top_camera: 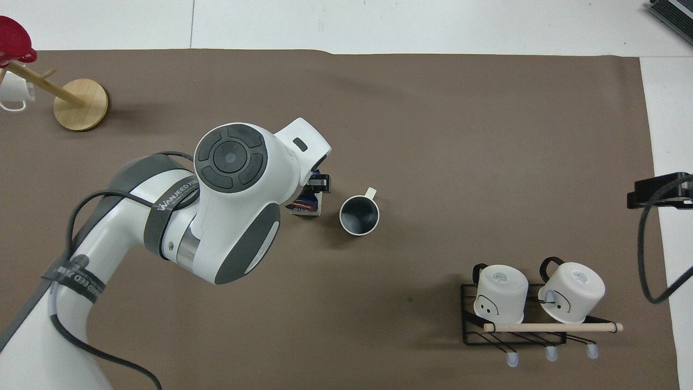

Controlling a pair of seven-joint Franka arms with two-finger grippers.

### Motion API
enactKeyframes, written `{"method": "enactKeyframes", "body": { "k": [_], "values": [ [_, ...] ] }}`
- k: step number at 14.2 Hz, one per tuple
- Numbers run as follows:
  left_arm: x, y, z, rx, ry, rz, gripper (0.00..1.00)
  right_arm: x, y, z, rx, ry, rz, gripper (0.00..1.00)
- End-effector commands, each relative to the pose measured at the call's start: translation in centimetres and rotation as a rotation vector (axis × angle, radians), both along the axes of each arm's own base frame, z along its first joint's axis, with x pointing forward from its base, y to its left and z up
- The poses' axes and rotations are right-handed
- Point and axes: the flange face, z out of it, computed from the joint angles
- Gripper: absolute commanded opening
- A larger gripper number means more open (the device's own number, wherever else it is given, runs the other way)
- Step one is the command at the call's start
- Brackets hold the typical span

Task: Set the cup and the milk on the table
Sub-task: 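Carry the milk carton with the left gripper beside the white mug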

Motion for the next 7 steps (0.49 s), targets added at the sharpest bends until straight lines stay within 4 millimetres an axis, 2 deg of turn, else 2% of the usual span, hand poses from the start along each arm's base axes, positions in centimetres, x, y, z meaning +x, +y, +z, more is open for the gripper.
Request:
{"method": "enactKeyframes", "body": {
  "k": [1,2,4,6,7],
  "values": [
    [-0.3,0.0,1.6,-0.005,-0.021,0.009,1.00,-0.6,-0.3,0.0,-0.001,-0.007,0.013,1.00],
    [-0.8,0.5,3.2,-0.013,-0.032,0.013,1.00,-0.6,-0.3,0.0,-0.001,-0.006,0.013,1.00],
    [-1.6,3.1,7.2,-0.015,-0.042,0.023,1.00,-0.6,-0.3,0.0,0.000,-0.004,0.016,1.00],
    [-2.0,6.0,9.2,0.003,-0.024,0.033,1.00,-0.6,-0.4,0.0,0.007,-0.006,0.014,1.00],
    [-1.8,8.3,9.6,0.006,-0.028,0.034,1.00,-0.6,-0.5,0.0,0.012,-0.005,0.011,1.00]
  ]
}}
